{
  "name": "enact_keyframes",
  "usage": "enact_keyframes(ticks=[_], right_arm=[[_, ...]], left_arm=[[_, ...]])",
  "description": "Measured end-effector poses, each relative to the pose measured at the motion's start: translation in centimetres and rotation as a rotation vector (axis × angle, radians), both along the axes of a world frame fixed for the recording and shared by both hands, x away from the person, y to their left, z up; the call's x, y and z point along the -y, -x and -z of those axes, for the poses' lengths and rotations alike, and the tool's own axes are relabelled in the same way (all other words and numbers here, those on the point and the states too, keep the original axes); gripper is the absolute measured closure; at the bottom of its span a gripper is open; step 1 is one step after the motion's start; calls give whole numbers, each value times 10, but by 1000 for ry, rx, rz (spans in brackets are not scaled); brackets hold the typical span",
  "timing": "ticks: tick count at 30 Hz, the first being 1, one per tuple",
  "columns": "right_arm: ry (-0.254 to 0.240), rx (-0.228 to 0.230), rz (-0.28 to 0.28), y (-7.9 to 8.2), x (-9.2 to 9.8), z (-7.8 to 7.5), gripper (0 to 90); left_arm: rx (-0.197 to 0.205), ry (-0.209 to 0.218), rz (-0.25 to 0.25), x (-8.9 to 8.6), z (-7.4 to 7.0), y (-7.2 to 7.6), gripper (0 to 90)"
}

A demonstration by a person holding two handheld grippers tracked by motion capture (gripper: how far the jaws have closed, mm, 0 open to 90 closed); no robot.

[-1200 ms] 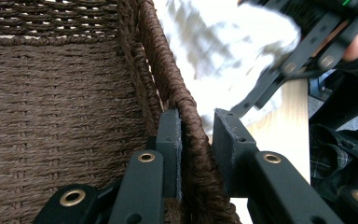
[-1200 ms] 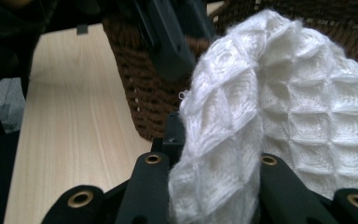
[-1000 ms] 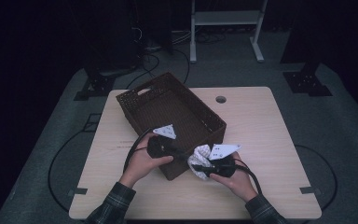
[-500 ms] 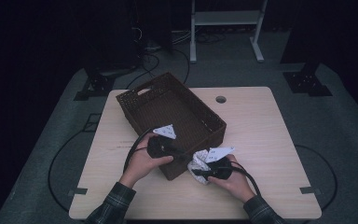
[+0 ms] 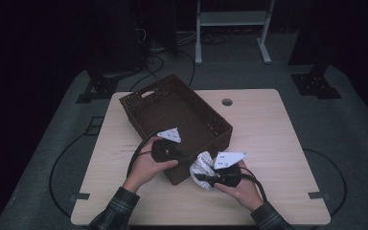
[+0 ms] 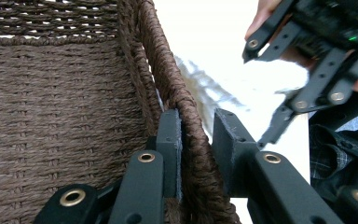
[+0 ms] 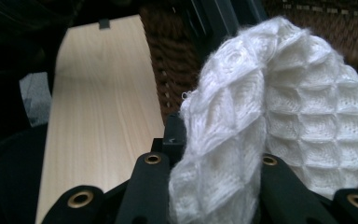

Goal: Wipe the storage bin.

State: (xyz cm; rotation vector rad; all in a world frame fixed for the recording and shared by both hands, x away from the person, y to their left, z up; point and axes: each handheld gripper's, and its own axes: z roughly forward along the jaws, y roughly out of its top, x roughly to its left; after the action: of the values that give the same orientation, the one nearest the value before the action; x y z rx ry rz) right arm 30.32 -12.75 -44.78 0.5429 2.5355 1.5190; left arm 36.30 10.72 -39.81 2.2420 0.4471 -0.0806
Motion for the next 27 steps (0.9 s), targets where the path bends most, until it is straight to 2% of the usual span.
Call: enact_keyframes(ticks=[5, 10, 19, 23, 27], right_arm=[[-25, 16, -18, 3, -4, -9, 751], [-15, 36, -23, 4, -9, -12, 751], [1, 9, -30, -2, -18, 0, 752], [19, -9, -30, -4, -21, 9, 752], [59, -35, -39, -6, -25, 21, 751]], left_arm=[[0, 1, -1, 0, 0, 0, 719], [0, -3, 4, 0, 0, 0, 719], [-1, -1, 1, 0, 0, 0, 719], [0, -1, 2, 0, 0, 0, 719], [6, -2, 7, 0, 0, -1, 719]])
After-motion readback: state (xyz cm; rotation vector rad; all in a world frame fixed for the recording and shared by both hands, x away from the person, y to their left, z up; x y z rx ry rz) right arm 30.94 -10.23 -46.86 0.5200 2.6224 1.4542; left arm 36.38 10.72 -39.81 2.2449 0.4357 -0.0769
